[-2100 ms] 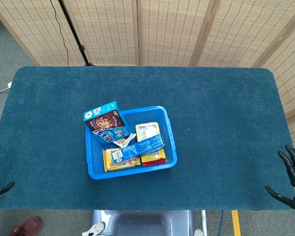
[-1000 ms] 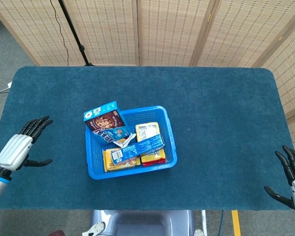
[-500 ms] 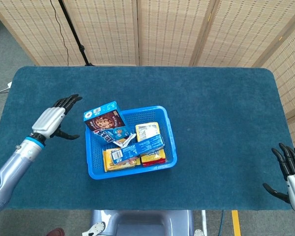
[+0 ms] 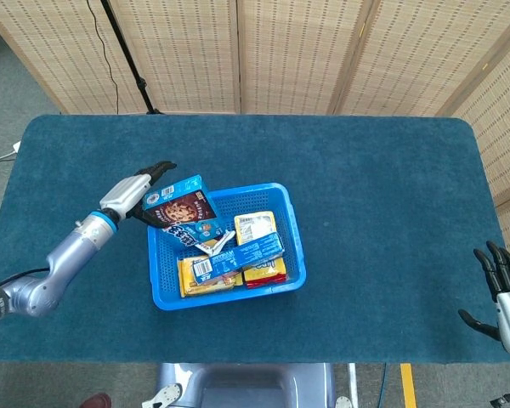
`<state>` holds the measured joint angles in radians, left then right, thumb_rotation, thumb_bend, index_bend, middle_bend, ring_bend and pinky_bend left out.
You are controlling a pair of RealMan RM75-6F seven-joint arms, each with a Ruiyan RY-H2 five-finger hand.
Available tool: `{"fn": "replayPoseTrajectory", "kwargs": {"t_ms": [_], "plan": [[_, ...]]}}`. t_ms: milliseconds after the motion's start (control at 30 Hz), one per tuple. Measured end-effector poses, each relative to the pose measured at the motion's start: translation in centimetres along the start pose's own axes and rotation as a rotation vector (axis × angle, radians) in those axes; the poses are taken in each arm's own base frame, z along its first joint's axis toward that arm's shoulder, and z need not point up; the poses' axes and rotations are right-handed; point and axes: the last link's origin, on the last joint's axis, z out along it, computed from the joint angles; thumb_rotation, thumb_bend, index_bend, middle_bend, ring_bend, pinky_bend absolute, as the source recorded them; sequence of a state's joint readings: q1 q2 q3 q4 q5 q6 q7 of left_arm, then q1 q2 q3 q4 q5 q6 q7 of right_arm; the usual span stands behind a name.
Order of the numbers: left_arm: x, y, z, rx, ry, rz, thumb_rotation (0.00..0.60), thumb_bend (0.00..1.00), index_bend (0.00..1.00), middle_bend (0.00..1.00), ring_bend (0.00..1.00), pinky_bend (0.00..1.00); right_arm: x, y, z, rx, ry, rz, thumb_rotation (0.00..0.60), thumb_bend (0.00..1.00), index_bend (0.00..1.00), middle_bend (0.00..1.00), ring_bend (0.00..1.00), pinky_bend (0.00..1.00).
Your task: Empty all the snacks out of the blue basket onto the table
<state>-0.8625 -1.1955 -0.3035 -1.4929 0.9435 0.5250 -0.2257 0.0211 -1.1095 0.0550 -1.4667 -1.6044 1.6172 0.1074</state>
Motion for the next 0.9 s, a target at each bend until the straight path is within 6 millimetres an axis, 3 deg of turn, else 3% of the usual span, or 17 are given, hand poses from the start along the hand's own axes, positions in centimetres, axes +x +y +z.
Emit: {"fn": "replayPoseTrajectory", "kwargs": {"t_ms": [133,167,233,300,400,900], "plan": [[-1.2,-0.5,2.0,0.021,-0.041,-0.083,0.6,0.11,0.0,0.0,0.01,0.29,-0.6,0.1,0.4,-0.015,-0.016,-0.01,0.6,0.0,0.0,0.0,0.0,0.0],[-1.5,-0.5,2.4,0.021,-0.048,-0.098,0.6,0.15,0.03,0.04,0.05,0.33,-0.6,0.1,0.4,-0.015,-0.018,-0.009,0.6,0.0,0.0,0.0,0.0,0.0],[-1.8,-0.3,3.0,0.012,-0.053,-0.123,0.6,0.21,0.18,0.17,0.17,0.41,-0.6,0.1,0.5,-0.014,-0.017,-0.008,0.6,0.0,0.0,0.0,0.0,0.0],[-1.9,-0.1,3.2,-0.004,-0.048,-0.139,0.6,0.27,0.38,0.32,0.31,0.48,-0.6,0.1,0.5,-0.013,-0.014,-0.008,0.6,0.0,0.0,0.0,0.0,0.0],[-1.6,0.2,3.2,-0.031,-0.016,-0.143,0.6,0.3,0.49,0.38,0.35,0.49,-0.6,0.0,0.4,-0.011,-0.014,-0.007,0.6,0.0,0.0,0.0,0.0,0.0],[1.0,0.3,1.2,-0.12,0.16,-0.151,0.6,0.41,0.6,0.48,0.41,0.49,-0.4,0.0,0.2,-0.008,-0.013,0.003,0.6,0.0,0.0,0.0,0.0,0.0]]}}
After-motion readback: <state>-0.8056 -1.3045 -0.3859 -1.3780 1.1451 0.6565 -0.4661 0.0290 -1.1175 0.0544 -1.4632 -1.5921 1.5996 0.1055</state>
